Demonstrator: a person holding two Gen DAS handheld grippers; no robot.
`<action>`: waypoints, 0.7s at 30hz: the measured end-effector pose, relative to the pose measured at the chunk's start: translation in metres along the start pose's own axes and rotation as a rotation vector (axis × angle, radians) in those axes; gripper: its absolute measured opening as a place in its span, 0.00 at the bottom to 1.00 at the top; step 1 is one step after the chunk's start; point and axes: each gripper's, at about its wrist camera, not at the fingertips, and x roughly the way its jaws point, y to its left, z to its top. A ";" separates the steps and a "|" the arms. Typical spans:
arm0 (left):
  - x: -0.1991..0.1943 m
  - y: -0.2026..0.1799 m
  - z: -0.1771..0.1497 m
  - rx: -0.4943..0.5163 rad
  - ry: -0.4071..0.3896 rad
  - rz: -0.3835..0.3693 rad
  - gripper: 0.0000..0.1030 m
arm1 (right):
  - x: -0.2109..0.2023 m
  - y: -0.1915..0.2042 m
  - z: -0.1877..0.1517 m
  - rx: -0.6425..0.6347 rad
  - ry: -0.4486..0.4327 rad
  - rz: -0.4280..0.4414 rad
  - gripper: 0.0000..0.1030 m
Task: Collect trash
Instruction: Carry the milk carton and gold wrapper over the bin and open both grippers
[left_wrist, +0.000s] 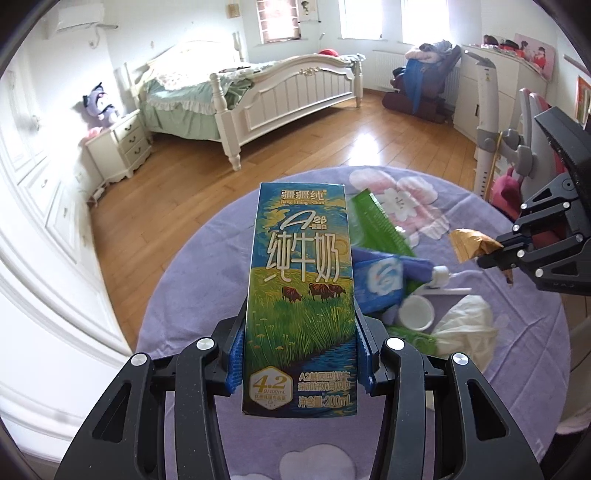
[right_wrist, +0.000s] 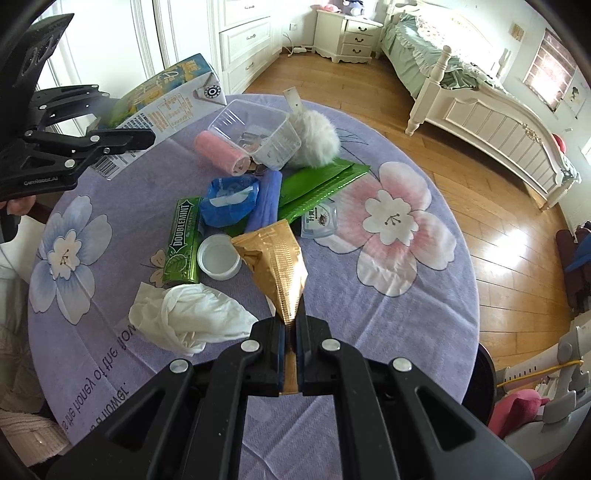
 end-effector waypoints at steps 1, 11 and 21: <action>-0.003 -0.003 0.001 0.000 -0.005 -0.006 0.45 | -0.002 -0.001 -0.001 0.006 -0.003 0.000 0.04; -0.005 -0.059 0.032 0.083 -0.024 -0.076 0.45 | -0.020 -0.048 -0.041 0.107 -0.022 -0.039 0.04; 0.038 -0.178 0.077 0.196 -0.039 -0.228 0.45 | -0.036 -0.130 -0.104 0.274 -0.007 -0.130 0.04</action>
